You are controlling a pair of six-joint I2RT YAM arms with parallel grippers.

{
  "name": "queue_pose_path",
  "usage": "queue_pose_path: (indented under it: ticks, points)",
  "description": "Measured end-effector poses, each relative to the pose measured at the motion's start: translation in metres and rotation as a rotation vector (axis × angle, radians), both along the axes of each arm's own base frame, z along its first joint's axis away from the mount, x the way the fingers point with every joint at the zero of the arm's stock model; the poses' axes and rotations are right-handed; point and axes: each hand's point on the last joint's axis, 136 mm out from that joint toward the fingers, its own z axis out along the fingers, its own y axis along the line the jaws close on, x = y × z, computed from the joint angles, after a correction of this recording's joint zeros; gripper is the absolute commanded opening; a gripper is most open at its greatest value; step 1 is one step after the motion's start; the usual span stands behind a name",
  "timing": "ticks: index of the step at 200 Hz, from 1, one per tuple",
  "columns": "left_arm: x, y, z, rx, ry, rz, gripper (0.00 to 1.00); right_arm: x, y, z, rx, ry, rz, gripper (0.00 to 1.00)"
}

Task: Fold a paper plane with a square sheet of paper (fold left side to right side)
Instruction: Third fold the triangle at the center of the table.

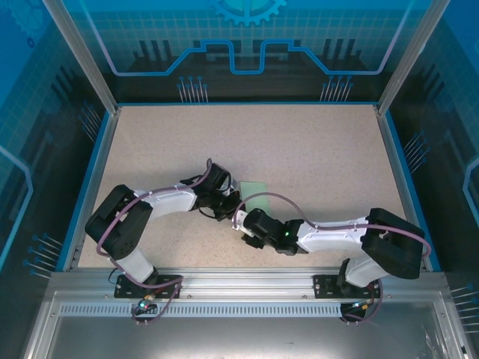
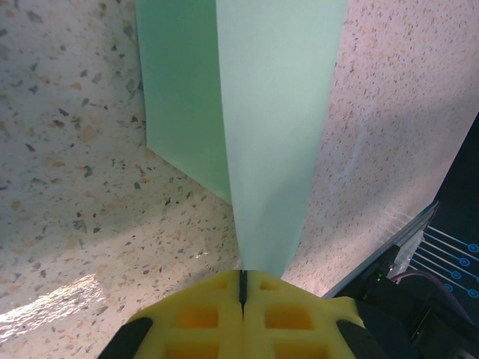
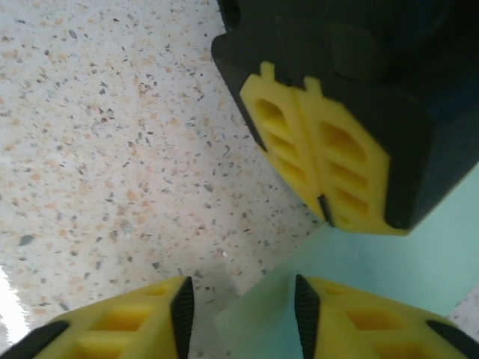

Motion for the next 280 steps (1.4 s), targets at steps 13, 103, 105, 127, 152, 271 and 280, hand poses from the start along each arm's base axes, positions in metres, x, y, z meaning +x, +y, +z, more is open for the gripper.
queue_pose_path:
  ticks: [13,103,105,127,152,271,280]
  points:
    - [0.000,0.000,0.000,0.000,-0.001,0.000,0.08,0.001,-0.001,0.000,0.007,0.015,0.003,0.16]
    - [0.004,0.024,0.001,0.064,0.005,0.003,0.38,-0.003,-0.003,0.004,0.118,0.222,0.028,0.00]
    - [0.005,0.025,0.002,0.065,0.003,0.007,0.38,-0.003,-0.003,0.005,0.119,0.225,0.028,0.00]
    - [0.017,0.029,0.020,0.057,-0.051,0.010,0.31,-0.003,0.000,0.006,0.145,0.274,0.023,0.00]
    - [0.038,0.017,0.035,0.031,-0.107,-0.025,0.20,-0.003,-0.001,0.005,0.165,0.328,0.010,0.00]
    - [0.074,-0.024,-0.036,0.022,0.011,-0.144,0.13,0.009,-0.008,-0.003,0.251,0.556,-0.107,0.00]
    - [0.074,-0.024,-0.036,0.021,0.007,-0.148,0.13,0.012,-0.010,-0.003,0.259,0.568,-0.126,0.00]
